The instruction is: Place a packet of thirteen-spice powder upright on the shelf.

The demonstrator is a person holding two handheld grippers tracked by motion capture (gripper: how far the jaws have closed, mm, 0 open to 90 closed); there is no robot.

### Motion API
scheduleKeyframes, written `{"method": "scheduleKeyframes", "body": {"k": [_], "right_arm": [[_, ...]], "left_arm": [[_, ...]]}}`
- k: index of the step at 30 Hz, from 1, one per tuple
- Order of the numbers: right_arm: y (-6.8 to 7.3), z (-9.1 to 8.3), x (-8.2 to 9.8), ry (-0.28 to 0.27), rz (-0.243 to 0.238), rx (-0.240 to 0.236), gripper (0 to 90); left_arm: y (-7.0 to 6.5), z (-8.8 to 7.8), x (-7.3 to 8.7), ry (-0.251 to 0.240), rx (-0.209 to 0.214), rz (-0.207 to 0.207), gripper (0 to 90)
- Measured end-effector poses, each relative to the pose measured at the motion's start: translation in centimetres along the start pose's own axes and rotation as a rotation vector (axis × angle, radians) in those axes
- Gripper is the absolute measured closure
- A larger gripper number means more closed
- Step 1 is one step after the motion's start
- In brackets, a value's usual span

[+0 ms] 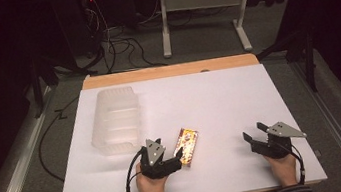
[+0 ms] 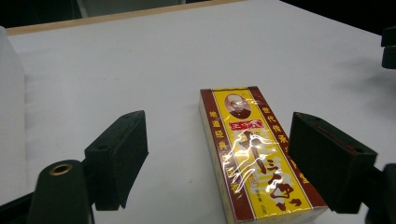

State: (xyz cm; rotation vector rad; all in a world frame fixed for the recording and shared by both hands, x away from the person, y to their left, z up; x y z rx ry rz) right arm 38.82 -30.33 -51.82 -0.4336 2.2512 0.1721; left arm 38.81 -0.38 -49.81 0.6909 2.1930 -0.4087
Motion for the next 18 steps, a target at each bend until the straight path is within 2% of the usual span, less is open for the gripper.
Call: {"method": "scheduleKeyframes", "body": {"k": [5, 9, 10, 12, 15, 18], "right_arm": [[0.0, 0.0, 0.0, 0.000, 0.000, 0.001, 32.9], [0.0, 0.0, 0.0, 0.000, -0.001, 0.002, 32.8], [0.0, 0.0, 0.0, 0.000, -0.001, 0.001, 32.8], [0.0, 0.0, 0.0, 0.000, 0.000, 0.002, 32.8], [0.0, 0.0, 0.0, 0.000, 0.007, 0.000, 32.7], [0.0, 0.0, 0.0, -0.003, -0.002, 0.004, 32.7]], "left_arm": [[-0.2, 0.6, -0.5, 0.046, -0.009, 0.009, 18.6], [-0.7, 1.2, -1.1, 0.080, -0.015, 0.032, 17.3], [-0.8, 1.6, -1.3, 0.109, -0.019, 0.037, 16.6], [-1.0, 1.8, -1.4, 0.118, -0.012, 0.031, 16.1], [-1.2, 2.5, -1.6, 0.164, 0.001, 0.022, 15.4], [-1.6, 2.9, -2.0, 0.191, -0.002, 0.036, 14.8]]}}
Point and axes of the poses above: each handheld gripper's, and its own axes: z roughly forward along the jaws, x roughly out of its underside, y roughly to its left, the point moved 9 cm from there along z, roughly forward along the jaws, and after that the axes turned 14 degrees about y, right-handed, at the moved point
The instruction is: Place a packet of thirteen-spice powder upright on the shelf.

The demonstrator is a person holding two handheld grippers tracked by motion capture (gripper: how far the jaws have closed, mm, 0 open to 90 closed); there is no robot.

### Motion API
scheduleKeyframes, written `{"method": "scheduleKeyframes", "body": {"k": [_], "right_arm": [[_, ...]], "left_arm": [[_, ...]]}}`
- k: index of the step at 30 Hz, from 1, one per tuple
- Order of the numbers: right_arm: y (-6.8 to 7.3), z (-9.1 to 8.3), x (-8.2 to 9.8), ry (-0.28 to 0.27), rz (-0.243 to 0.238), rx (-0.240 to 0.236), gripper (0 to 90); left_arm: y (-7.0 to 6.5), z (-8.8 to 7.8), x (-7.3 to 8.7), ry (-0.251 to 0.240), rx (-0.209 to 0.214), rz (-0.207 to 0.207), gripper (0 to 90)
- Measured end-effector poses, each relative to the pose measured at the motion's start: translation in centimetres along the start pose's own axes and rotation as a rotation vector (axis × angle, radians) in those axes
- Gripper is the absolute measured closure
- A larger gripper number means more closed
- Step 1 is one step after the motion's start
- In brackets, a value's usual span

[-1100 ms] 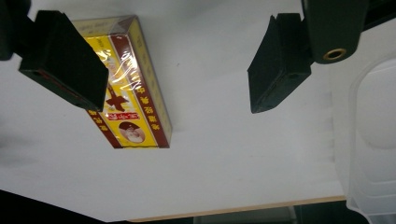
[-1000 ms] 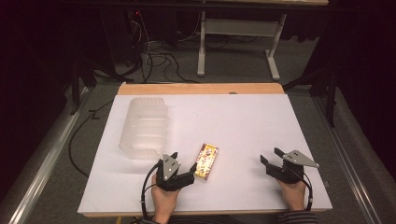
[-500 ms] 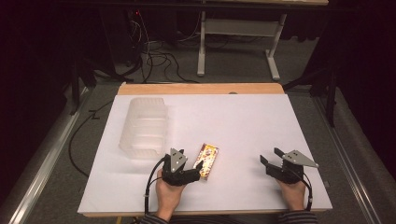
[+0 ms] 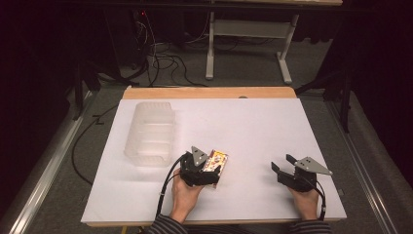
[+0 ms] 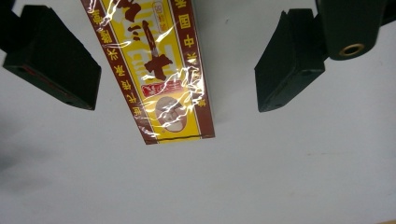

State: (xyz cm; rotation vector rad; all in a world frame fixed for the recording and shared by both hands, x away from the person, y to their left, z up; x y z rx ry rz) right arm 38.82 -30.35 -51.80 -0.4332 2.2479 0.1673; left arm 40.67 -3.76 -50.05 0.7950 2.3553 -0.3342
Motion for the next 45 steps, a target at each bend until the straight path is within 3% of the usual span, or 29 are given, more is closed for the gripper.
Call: {"method": "scheduleKeyframes", "body": {"k": [11, 16, 20, 24, 30, 39, 45], "right_arm": [[0.0, 0.0, 0.0, -0.003, 0.003, 0.000, 32.6], [0.0, 0.0, 0.0, -0.005, 0.001, 0.000, 32.6], [0.0, -0.1, 0.0, -0.006, 0.001, -0.001, 32.6], [0.1, -0.1, 0.0, -0.005, -0.001, 0.003, 32.6], [0.1, -0.1, 0.0, -0.006, -0.007, 0.003, 32.5], [0.1, -0.1, 0.0, -0.006, -0.009, 0.003, 32.3], [0.1, -0.1, 0.0, -0.006, -0.008, 0.003, 32.2]], "left_arm": [[-0.3, 2.4, -1.1, 0.145, -0.032, 0.002, 14.4], [-0.6, 3.1, -1.6, 0.177, -0.037, 0.009, 14.5], [-0.5, 4.0, -1.6, 0.214, -0.038, -0.009, 14.6], [-0.3, 4.6, -1.5, 0.235, -0.032, -0.032, 14.8], [-0.4, 4.8, -1.4, 0.246, -0.036, -0.032, 17.3], [-0.9, 5.4, -1.1, 0.278, -0.033, -0.009, 25.9], [-1.2, 5.0, -1.2, 0.258, -0.016, 0.005, 31.6]]}}
Point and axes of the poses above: each handheld gripper's, and its own axes: z roughly forward along the jaws, x roughly out of its underside, y roughly to its left, the point moved 9 cm from there along z, roughly forward along the jaws, and after that the axes turned 14 degrees about y, right-handed, at the moved point
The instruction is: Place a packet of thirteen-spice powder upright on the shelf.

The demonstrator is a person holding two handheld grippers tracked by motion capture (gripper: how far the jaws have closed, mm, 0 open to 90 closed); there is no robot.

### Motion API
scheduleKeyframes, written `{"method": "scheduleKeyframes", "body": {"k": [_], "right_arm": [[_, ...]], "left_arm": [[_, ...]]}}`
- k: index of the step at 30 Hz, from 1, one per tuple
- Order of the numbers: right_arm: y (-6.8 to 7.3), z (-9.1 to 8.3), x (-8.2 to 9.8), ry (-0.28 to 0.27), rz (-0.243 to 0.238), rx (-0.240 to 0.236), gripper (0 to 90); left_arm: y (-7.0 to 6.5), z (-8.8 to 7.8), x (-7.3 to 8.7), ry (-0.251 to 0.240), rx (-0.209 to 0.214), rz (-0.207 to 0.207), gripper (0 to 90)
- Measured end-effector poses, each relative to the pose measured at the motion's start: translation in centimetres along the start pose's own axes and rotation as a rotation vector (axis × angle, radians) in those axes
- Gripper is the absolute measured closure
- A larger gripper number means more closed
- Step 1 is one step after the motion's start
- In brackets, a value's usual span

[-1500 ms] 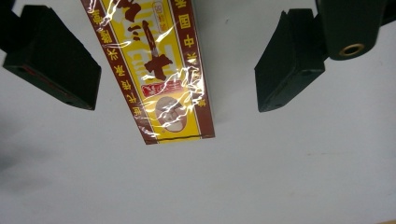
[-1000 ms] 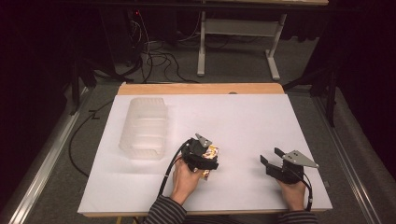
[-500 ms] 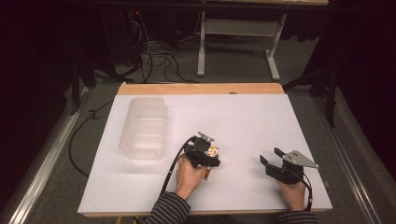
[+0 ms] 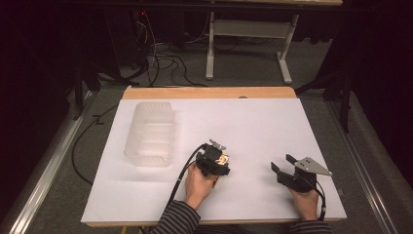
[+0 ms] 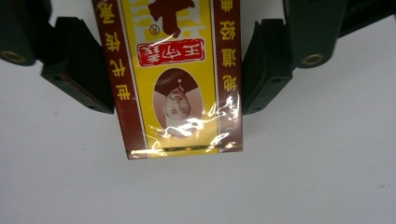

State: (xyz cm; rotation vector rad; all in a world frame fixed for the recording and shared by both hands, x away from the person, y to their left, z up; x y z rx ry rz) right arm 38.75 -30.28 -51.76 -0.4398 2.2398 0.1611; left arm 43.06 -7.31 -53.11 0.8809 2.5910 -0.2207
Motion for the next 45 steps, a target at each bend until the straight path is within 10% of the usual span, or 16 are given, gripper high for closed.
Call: {"method": "scheduleKeyframes", "body": {"k": [21, 45], "right_arm": [[0.0, 0.0, 0.0, 0.004, -0.003, -0.001, 31.7], [0.1, 0.1, 0.0, 0.006, -0.004, 0.002, 31.7]], "left_arm": [[-0.2, -3.7, -0.2, -0.163, 0.056, 0.073, 33.0], [1.7, -7.8, 0.4, -0.293, 0.044, 0.045, 33.1]]}}
Point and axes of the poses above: each handheld gripper's, and its own axes: z roughly forward along the jaws, x roughly out of its underside, y roughly to its left, the point moved 9 cm from there along z, roughly forward along the jaws, and after that the axes turned 14 degrees about y, right-handed, at the moved point
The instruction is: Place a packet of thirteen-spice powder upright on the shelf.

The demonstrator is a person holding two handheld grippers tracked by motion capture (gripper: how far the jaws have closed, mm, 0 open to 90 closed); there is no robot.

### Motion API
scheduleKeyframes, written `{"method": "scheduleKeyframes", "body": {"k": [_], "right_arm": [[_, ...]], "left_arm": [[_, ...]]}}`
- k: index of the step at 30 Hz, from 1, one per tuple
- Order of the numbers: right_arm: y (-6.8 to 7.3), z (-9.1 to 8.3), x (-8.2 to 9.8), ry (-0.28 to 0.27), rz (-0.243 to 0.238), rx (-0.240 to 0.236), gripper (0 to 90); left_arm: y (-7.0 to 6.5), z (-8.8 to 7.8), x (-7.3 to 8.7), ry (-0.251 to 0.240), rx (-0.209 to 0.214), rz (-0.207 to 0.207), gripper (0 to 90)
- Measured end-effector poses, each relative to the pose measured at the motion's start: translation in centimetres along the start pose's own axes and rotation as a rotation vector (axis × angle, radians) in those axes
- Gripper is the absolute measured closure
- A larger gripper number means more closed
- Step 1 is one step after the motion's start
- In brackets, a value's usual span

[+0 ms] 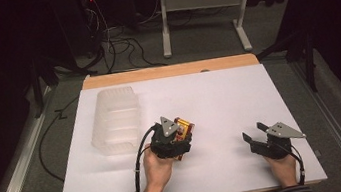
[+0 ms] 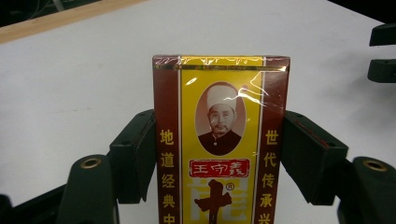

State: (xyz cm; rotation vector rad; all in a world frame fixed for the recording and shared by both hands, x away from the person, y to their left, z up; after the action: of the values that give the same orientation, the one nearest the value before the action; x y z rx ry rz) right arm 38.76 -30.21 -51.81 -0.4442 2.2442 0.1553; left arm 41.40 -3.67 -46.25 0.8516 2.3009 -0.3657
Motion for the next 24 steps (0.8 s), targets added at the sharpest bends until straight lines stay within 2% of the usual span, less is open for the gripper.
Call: {"method": "scheduleKeyframes", "body": {"k": [6, 8, 13, 17, 24], "right_arm": [[0.0, 0.0, 0.0, 0.002, 0.002, 0.001, 31.7], [0.0, 0.0, 0.0, 0.001, -0.002, 0.002, 31.7], [0.0, 0.0, 0.0, 0.003, 0.002, 0.001, 31.6], [0.0, 0.1, 0.0, 0.002, -0.009, 0.002, 31.6], [0.0, 0.1, 0.0, 0.003, -0.010, 0.002, 31.6]], "left_arm": [[0.8, -1.5, 0.0, -0.032, -0.019, -0.008, 33.1], [1.4, -2.1, 0.0, -0.053, -0.025, -0.022, 33.0], [2.0, -2.9, 0.1, -0.071, -0.035, -0.034, 33.1], [2.4, -3.5, 0.2, -0.091, -0.056, -0.027, 33.0], [3.6, -4.6, 0.2, -0.114, -0.081, -0.046, 33.0]]}}
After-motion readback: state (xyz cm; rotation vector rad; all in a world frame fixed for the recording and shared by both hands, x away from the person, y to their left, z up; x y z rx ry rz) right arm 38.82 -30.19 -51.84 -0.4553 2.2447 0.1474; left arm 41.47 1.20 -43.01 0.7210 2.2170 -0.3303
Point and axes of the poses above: each handheld gripper's, and its own axes: z roughly forward along the jaws, x roughly out of its underside, y roughly to its left, the point moved 9 cm from there along z, roughly forward along the jaws, and after that the axes turned 14 degrees about y, right-handed, at the moved point
